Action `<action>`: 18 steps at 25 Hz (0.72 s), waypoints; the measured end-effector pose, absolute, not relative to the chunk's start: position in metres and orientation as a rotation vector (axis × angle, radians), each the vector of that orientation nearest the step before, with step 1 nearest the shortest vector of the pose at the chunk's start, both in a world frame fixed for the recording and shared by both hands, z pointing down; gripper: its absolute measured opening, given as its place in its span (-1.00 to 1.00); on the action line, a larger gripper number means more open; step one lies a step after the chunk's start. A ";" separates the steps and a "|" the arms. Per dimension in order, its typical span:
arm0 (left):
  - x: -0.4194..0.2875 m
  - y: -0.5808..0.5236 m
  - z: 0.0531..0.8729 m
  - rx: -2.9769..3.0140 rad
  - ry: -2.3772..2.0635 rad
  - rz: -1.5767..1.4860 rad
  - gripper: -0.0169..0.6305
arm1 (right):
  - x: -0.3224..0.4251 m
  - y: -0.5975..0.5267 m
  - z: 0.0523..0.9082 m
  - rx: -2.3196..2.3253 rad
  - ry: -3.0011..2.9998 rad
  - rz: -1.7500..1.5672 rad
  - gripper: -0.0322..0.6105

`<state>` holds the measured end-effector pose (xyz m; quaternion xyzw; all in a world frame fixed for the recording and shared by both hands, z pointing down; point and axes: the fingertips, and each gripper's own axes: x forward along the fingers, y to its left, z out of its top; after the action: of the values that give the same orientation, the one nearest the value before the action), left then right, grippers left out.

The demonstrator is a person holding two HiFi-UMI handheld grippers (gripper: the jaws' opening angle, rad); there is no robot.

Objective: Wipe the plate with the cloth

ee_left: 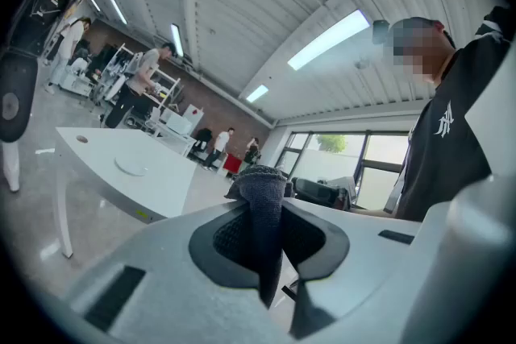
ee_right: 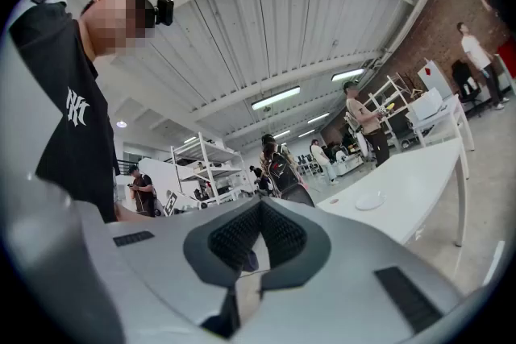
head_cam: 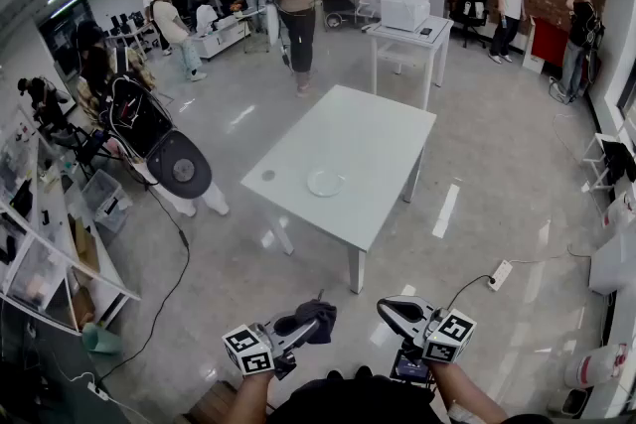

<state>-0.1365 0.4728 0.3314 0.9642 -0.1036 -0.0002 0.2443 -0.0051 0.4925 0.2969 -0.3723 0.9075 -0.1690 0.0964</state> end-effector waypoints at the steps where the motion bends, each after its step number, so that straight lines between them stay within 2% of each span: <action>1: -0.139 0.478 0.334 2.627 -0.267 0.000 -0.79 | -0.008 0.495 0.299 -1.108 2.682 -0.513 -0.89; 18: -0.146 0.486 0.341 2.630 -0.325 0.018 -0.79 | -0.004 0.500 0.298 -1.058 2.651 -0.485 -0.88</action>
<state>-0.1456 0.4858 0.3415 0.9626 -0.1189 0.0064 0.2435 -0.0040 0.5000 0.2983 -0.3626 0.9087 -0.1664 0.1227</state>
